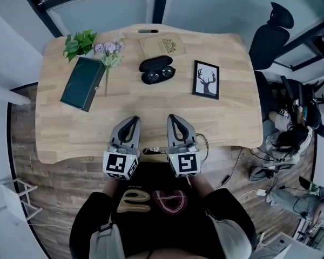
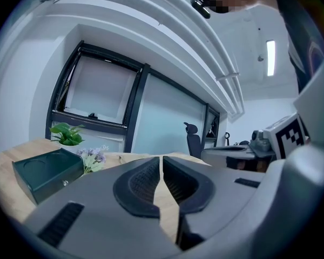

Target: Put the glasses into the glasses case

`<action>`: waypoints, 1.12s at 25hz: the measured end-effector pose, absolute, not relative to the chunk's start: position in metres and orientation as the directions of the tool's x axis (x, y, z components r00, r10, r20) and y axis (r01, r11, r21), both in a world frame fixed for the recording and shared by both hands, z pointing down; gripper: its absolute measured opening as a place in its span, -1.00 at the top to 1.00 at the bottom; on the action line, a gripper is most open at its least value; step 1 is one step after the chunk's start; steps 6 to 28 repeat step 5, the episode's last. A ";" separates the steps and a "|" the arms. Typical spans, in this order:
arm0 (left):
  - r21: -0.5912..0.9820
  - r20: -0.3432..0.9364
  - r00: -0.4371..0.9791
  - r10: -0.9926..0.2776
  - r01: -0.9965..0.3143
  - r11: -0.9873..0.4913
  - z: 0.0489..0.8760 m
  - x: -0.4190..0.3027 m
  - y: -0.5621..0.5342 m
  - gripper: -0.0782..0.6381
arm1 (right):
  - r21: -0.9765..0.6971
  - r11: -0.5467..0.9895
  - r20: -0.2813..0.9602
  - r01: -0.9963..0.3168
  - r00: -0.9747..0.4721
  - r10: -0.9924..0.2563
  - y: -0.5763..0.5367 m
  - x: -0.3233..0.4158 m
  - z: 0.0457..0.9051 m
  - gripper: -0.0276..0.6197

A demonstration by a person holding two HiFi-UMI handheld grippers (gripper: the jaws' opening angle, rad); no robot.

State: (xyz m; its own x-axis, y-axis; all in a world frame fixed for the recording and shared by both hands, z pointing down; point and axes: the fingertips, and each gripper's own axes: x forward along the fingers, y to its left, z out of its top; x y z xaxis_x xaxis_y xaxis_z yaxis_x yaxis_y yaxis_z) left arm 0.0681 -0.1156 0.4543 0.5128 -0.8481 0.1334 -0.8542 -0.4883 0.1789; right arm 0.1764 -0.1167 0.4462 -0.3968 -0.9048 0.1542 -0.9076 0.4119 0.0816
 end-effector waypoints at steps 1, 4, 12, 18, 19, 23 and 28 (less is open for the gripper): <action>0.179 0.134 0.512 -0.849 -0.855 -0.487 0.455 0.068 -0.116 0.70 | 0.081 0.413 0.156 -0.907 -0.398 -0.904 -0.116 0.176 0.448 0.88; 0.178 0.128 0.507 -0.852 -0.857 -0.483 0.456 0.067 -0.117 0.70 | 0.105 0.431 0.161 -0.896 -0.412 -0.897 -0.117 0.175 0.449 0.88; 0.179 0.125 0.505 -0.854 -0.858 -0.482 0.456 0.067 -0.117 0.69 | 0.115 0.438 0.163 -0.892 -0.418 -0.894 -0.117 0.174 0.450 0.88; 0.179 0.125 0.505 -0.854 -0.858 -0.482 0.456 0.067 -0.117 0.69 | 0.115 0.438 0.163 -0.892 -0.418 -0.894 -0.117 0.174 0.450 0.88; 0.179 0.125 0.505 -0.854 -0.858 -0.482 0.456 0.067 -0.117 0.69 | 0.115 0.438 0.163 -0.892 -0.418 -0.894 -0.117 0.174 0.450 0.88; 0.179 0.125 0.505 -0.854 -0.858 -0.482 0.456 0.067 -0.117 0.69 | 0.115 0.438 0.163 -0.892 -0.418 -0.894 -0.117 0.174 0.450 0.88; 0.179 0.125 0.505 -0.854 -0.858 -0.482 0.456 0.067 -0.117 0.69 | 0.115 0.438 0.163 -0.892 -0.418 -0.894 -0.117 0.174 0.450 0.88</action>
